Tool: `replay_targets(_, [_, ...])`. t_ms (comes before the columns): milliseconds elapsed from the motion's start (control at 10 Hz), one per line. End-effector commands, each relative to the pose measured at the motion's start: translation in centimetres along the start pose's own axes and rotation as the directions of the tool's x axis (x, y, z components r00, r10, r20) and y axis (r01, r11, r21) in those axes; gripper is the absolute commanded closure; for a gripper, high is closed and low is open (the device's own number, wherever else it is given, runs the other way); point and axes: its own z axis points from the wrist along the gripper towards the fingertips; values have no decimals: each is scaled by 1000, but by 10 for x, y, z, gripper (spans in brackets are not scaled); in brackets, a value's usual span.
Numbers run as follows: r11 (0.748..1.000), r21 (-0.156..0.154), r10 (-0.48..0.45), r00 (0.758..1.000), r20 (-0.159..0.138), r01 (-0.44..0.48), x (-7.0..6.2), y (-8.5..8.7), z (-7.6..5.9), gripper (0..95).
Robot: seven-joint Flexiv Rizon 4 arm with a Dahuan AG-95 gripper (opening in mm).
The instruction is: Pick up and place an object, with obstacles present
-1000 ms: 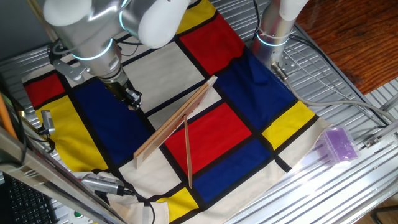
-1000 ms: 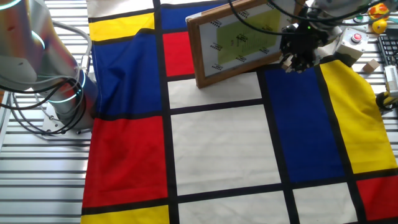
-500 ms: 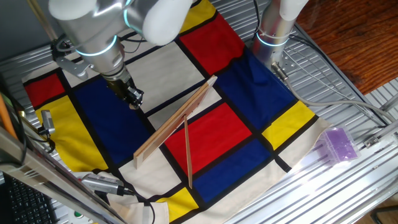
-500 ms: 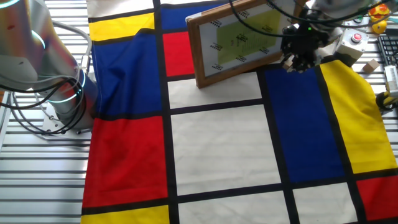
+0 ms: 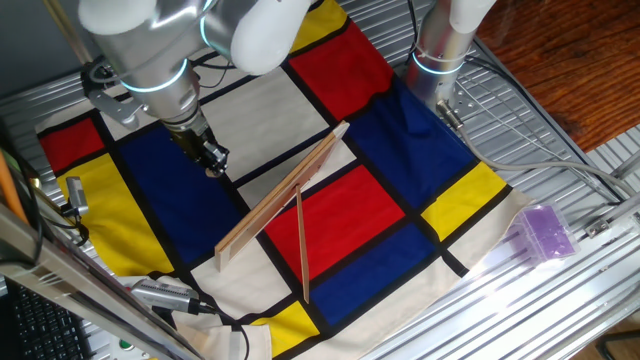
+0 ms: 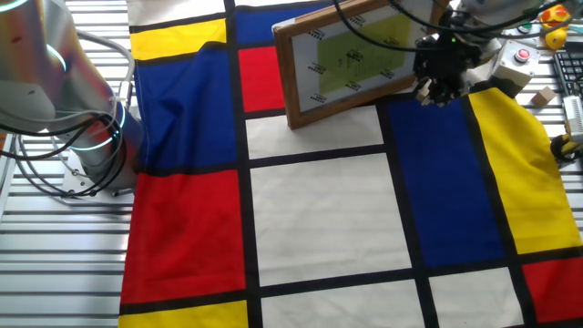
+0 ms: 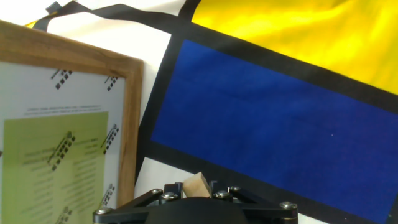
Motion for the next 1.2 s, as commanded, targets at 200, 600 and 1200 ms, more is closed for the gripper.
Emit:
replay_targets(200, [1000, -1, 16, 1000, -5, -16, 1, 0, 0, 950])
replay_targets(600, [1000, -8, 13, 1000, -9, -13, 1, 0, 0, 950])
replay_targets(1200, [999, -46, -6, 1000, 10, 6, 1, 0, 0, 950])
